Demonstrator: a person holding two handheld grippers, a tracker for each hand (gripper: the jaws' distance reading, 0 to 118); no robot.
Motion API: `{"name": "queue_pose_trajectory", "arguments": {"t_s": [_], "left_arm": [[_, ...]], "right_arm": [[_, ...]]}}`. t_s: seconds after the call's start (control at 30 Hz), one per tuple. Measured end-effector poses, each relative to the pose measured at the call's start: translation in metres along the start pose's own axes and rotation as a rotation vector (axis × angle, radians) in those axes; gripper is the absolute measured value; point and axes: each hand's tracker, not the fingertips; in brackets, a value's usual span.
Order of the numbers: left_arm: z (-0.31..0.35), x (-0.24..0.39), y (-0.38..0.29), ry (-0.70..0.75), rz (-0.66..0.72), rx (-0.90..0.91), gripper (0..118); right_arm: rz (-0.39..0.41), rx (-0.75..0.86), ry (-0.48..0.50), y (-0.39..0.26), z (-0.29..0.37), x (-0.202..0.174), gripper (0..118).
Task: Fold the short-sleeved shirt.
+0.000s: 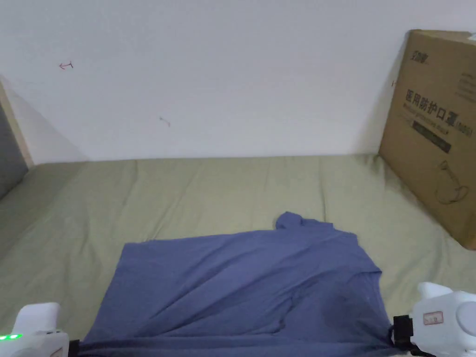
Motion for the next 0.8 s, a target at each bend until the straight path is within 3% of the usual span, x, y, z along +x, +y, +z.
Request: {"name": "queue_pose_trajectory", "arguments": {"t_s": [0.23,0.4,0.43,0.47,0.53,0.57,0.73,0.77,0.8], "left_arm": [[0.074,-0.014,-0.108,0.050,-0.052,-0.036,3],[0.098,-0.028,-0.149,0.033,-0.063,-0.049,5],[0.098,-0.030,-0.151,0.021,-0.057,-0.054,13],[0.098,-0.030,-0.154,0.016,-0.041,-0.056,41],[0.104,-0.031,-0.157,0.024,-0.018,-0.058,96],[0.107,-0.031,-0.159,0.007,-0.012,-0.048,106],[0.138,-0.030,-0.172,-0.079,0.012,-0.002,103],[0.144,-0.030,-0.177,-0.086,0.011,0.012,93],[0.148,-0.029,-0.182,-0.095,0.009,0.025,71]], "right_arm": [[0.019,-0.021,-0.024,-0.113,0.053,0.013,5],[0.056,-0.028,-0.047,-0.165,0.075,0.019,5],[0.050,-0.028,-0.050,-0.170,0.075,0.018,8],[0.040,-0.026,-0.058,-0.174,0.075,0.019,24],[0.041,-0.017,-0.075,-0.178,0.077,0.017,68],[0.059,-0.012,-0.085,-0.180,0.080,0.016,78],[0.135,0.040,-0.059,-0.187,0.106,0.009,77],[0.144,0.064,-0.035,-0.192,0.113,0.007,69],[0.149,0.088,-0.031,-0.198,0.118,0.004,52]]}}
